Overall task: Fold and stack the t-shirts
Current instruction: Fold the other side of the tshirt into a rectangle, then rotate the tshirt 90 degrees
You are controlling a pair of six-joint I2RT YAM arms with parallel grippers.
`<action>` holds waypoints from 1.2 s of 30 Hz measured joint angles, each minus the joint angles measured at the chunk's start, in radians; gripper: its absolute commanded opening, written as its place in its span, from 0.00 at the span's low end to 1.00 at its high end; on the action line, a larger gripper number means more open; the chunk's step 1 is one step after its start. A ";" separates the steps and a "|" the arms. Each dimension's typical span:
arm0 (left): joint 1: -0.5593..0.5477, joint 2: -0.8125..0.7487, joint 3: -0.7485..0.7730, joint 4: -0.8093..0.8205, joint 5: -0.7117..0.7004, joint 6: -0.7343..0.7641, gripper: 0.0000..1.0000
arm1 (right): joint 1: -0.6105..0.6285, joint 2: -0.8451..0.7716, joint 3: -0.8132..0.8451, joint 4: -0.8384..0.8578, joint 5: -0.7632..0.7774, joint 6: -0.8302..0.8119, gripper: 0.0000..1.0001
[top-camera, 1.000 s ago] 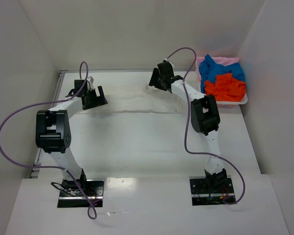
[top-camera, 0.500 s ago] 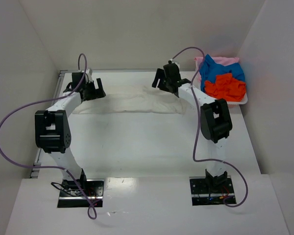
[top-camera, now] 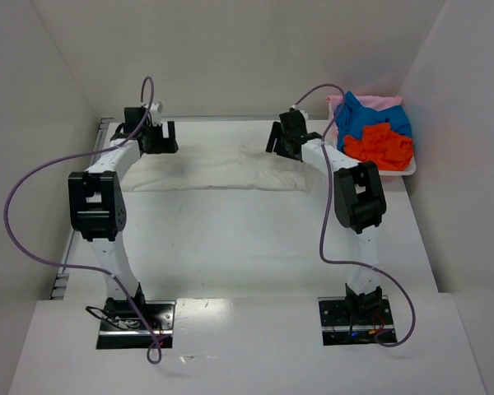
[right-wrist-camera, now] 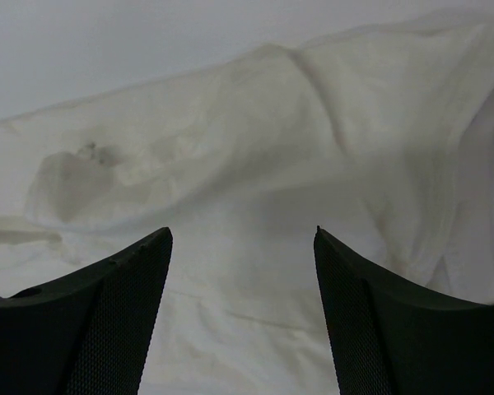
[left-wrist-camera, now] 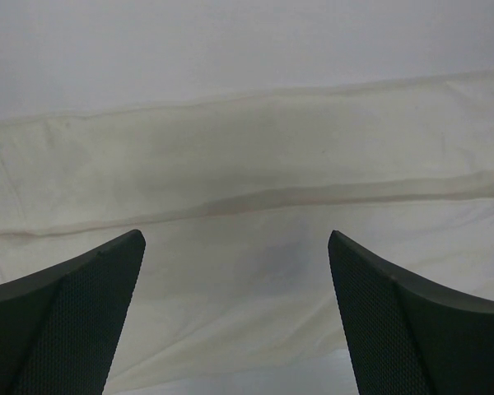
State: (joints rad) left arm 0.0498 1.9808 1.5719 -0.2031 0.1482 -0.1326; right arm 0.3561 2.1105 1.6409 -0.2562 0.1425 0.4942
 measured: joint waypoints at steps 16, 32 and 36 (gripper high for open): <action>-0.174 0.150 0.006 -0.089 -0.222 0.443 1.00 | -0.072 0.031 -0.013 -0.051 -0.029 -0.013 0.72; -0.295 0.082 -0.108 -0.072 -0.387 0.606 1.00 | -0.077 -0.148 -0.069 -0.042 -0.034 -0.014 0.78; -0.372 0.042 -0.129 -0.220 -0.380 0.607 1.00 | -0.078 -0.153 -0.100 -0.043 -0.044 -0.015 0.78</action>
State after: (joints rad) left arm -0.3222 2.0228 1.4429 -0.4236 -0.2314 0.4744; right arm 0.2783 1.9579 1.5406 -0.2993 0.0986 0.4793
